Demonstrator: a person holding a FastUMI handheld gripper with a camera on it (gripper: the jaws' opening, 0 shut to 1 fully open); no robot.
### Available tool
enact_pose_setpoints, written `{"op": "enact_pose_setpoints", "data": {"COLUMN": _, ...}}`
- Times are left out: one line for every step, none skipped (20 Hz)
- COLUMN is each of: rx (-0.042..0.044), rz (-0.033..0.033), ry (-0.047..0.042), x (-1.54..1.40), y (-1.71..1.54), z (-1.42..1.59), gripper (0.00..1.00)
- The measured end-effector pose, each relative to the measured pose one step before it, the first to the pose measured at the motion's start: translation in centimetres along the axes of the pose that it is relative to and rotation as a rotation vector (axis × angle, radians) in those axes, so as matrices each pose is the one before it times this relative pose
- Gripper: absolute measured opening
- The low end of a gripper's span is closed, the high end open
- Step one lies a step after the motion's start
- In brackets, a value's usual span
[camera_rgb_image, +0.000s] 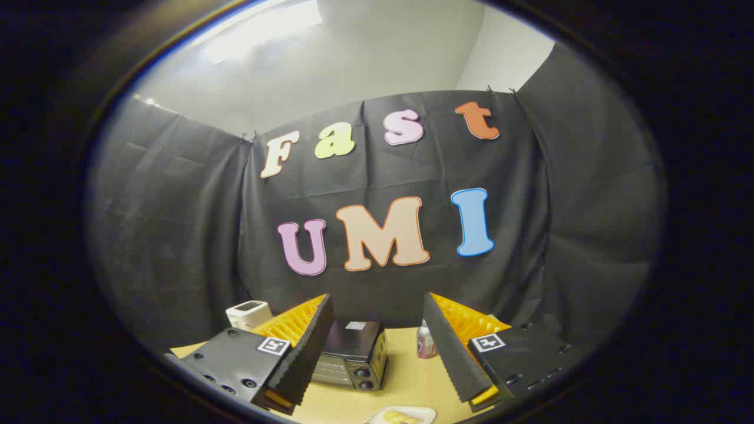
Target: Open the toaster oven, put the food inside, and close the toaster oven door.
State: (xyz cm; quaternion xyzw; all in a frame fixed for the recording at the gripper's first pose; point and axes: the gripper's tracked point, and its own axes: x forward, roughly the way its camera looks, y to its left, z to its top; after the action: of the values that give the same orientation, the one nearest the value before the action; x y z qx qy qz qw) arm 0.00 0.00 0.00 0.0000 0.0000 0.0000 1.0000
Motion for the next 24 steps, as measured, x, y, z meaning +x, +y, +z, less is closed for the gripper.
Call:
{"op": "enact_pose_setpoints", "data": {"rx": -0.00331, "rz": 0.00211, "ry": -0.00012, "x": 0.069, "y": 0.471, "z": 0.046, "gripper": 0.96}}
{"op": "enact_pose_setpoints", "data": {"rx": -0.00194, "rz": 0.00395, "ry": 0.00071, "x": 0.101, "y": 0.419, "z": 0.108, "gripper": 0.96}}
{"op": "enact_pose_setpoints", "data": {"rx": -0.00303, "rz": 0.00333, "ry": -0.00027, "x": -0.025, "y": 0.408, "z": 0.050, "gripper": 0.95}}
{"op": "enact_pose_setpoints", "data": {"rx": -0.00517, "rz": 0.00050, "ry": -0.00186, "x": 0.074, "y": 0.299, "z": 0.276, "gripper": 0.96}}
{"op": "enact_pose_setpoints", "data": {"rx": -0.00509, "rz": -0.00165, "ry": -0.00141, "x": 0.191, "y": 0.114, "z": 0.110, "gripper": 0.96}}
{"op": "enact_pose_setpoints", "data": {"rx": -0.00511, "rz": -0.00012, "ry": 0.00000, "x": 0.043, "y": 0.259, "z": 0.176, "gripper": 0.96}}
{"op": "enact_pose_setpoints", "data": {"rx": -0.00226, "rz": 0.00066, "ry": 0.00010, "x": 0.087, "y": 0.270, "z": 0.102, "gripper": 0.96}}
{"op": "enact_pose_setpoints", "data": {"rx": -0.00140, "rz": 0.00252, "ry": 0.00043, "x": -0.040, "y": 0.320, "z": 0.094, "gripper": 0.96}}
{"op": "enact_pose_setpoints", "data": {"rx": -0.00135, "rz": 0.00351, "ry": -0.00004, "x": -0.083, "y": 0.358, "z": -0.098, "gripper": 0.96}}
{"op": "enact_pose_setpoints", "data": {"rx": -0.00323, "rz": 0.00371, "ry": 0.00024, "x": -0.088, "y": 0.241, "z": 0.068, "gripper": 0.96}}
{"op": "enact_pose_setpoints", "data": {"rx": -0.00438, "rz": 0.00298, "ry": -0.00031, "x": -0.126, "y": 0.294, "z": 0.030, "gripper": 0.96}}
{"op": "enact_pose_setpoints", "data": {"rx": -0.00465, "rz": 0.00172, "ry": 0.00152, "x": -0.035, "y": 0.198, "z": -0.026, "gripper": 0.96}}
{"op": "enact_pose_setpoints", "data": {"rx": -0.00292, "rz": 0.00124, "ry": 0.00486, "x": 0.064, "y": 0.142, "z": -0.231, "gripper": 0.96}}
{"op": "enact_pose_setpoints", "data": {"rx": -0.00014, "rz": 0.00307, "ry": 0.00638, "x": 0.095, "y": 0.120, "z": -0.154, "gripper": 0.96}}
{"op": "enact_pose_setpoints", "data": {"rx": 0.00208, "rz": 0.00453, "ry": 0.00562, "x": -0.091, "y": 0.296, "z": -0.157, "gripper": 0.96}}
{"op": "enact_pose_setpoints", "data": {"rx": 0.00269, "rz": 0.00572, "ry": 0.00263, "x": -0.070, "y": 0.199, "z": -0.066, "gripper": 0.96}}
{"op": "enact_pose_setpoints", "data": {"rx": 0.00182, "rz": 0.00363, "ry": 0.00083, "x": -0.068, "y": 0.129, "z": -0.128, "gripper": 0.96}}
{"op": "enact_pose_setpoints", "data": {"rx": 0.00043, "rz": 0.00212, "ry": 0.00027, "x": -0.003, "y": 0.015, "z": -0.076, "gripper": 0.96}}
{"op": "enact_pose_setpoints", "data": {"rx": 0.00021, "rz": 0.00106, "ry": -0.00129, "x": -0.056, "y": 0.052, "z": 0.018, "gripper": 0.96}}
{"op": "enact_pose_setpoints", "data": {"rx": 0.00024, "rz": 0.00118, "ry": -0.00150, "x": -0.001, "y": 0.094, "z": 0.018, "gripper": 0.96}}
{"op": "enact_pose_setpoints", "data": {"rx": 0.00175, "rz": 0.00215, "ry": -0.00083, "x": -0.105, "y": 0.170, "z": -0.105, "gripper": 0.96}}
{"op": "enact_pose_setpoints", "data": {"rx": 0.00171, "rz": 0.00490, "ry": -0.00022, "x": -0.025, "y": 0.337, "z": -0.195, "gripper": 0.96}}
{"op": "enact_pose_setpoints", "data": {"rx": 0.00266, "rz": 0.00622, "ry": -0.00065, "x": 0.041, "y": 0.310, "z": -0.166, "gripper": 0.96}}
{"op": "enact_pose_setpoints", "data": {"rx": 0.00227, "rz": 0.00696, "ry": -0.00103, "x": 0.090, "y": 0.455, "z": -0.277, "gripper": 0.96}}
